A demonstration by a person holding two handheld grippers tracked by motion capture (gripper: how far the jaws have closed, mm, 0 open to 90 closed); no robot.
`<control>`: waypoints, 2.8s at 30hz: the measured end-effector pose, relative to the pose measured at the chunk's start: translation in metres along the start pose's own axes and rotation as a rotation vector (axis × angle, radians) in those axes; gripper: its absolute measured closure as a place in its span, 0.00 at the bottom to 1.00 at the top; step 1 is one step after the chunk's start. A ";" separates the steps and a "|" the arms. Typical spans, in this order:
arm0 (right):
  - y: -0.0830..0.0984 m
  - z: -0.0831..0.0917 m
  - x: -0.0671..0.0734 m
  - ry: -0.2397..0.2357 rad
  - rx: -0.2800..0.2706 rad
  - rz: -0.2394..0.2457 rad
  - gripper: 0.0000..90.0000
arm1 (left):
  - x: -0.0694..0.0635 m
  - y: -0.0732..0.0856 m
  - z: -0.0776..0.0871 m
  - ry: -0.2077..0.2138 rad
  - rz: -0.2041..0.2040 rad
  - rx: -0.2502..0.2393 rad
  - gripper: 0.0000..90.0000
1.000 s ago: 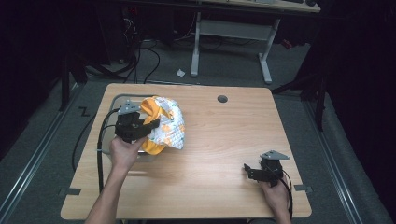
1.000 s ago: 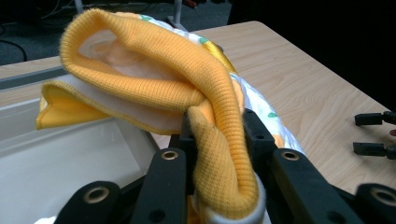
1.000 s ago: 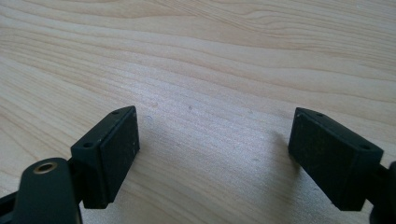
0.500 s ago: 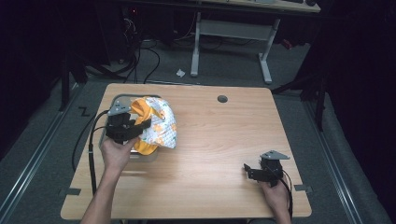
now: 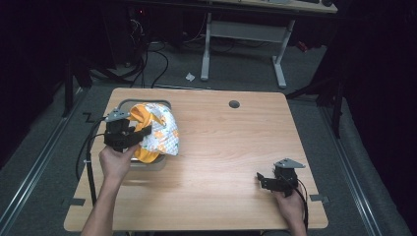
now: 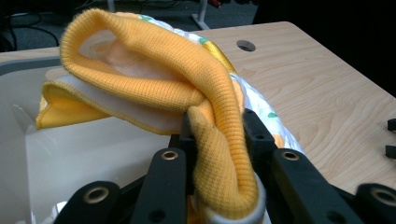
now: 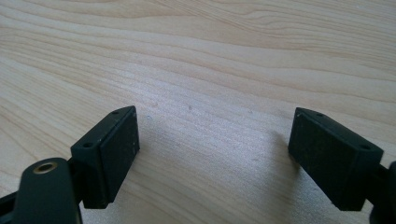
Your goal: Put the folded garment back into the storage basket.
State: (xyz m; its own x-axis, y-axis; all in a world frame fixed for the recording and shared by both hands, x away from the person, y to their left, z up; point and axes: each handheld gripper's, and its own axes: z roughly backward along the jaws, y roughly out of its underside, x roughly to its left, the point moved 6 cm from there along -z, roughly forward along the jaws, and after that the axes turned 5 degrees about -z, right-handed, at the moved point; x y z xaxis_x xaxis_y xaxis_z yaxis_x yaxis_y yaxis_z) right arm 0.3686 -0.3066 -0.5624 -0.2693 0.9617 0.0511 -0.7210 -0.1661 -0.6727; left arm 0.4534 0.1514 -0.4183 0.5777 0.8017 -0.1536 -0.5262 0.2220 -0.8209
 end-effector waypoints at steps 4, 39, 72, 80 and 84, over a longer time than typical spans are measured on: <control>0.000 0.000 0.000 0.000 0.000 0.000 0.18 | 0.004 0.003 0.002 -0.008 0.008 0.005 0.83; 0.000 0.000 0.000 0.002 0.001 -0.002 0.18 | 0.041 0.025 -0.009 -0.117 0.006 0.137 0.82; 0.000 0.000 0.000 0.002 0.001 -0.002 0.18 | 0.058 0.040 -0.048 -0.303 -0.007 0.308 0.51; 0.000 0.000 0.000 0.002 0.000 -0.001 0.18 | 0.050 0.030 -0.038 -0.305 -0.028 0.228 0.47; 0.000 0.000 0.000 0.002 0.000 -0.001 0.18 | 0.041 0.027 -0.036 -0.284 -0.041 0.199 0.47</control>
State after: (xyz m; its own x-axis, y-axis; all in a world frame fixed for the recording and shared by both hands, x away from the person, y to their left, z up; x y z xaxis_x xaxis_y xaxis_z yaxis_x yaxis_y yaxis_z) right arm 0.3689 -0.3066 -0.5625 -0.2672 0.9623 0.0500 -0.7212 -0.1653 -0.6727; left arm 0.4851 0.1705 -0.4669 0.4194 0.9059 0.0596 -0.6336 0.3391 -0.6954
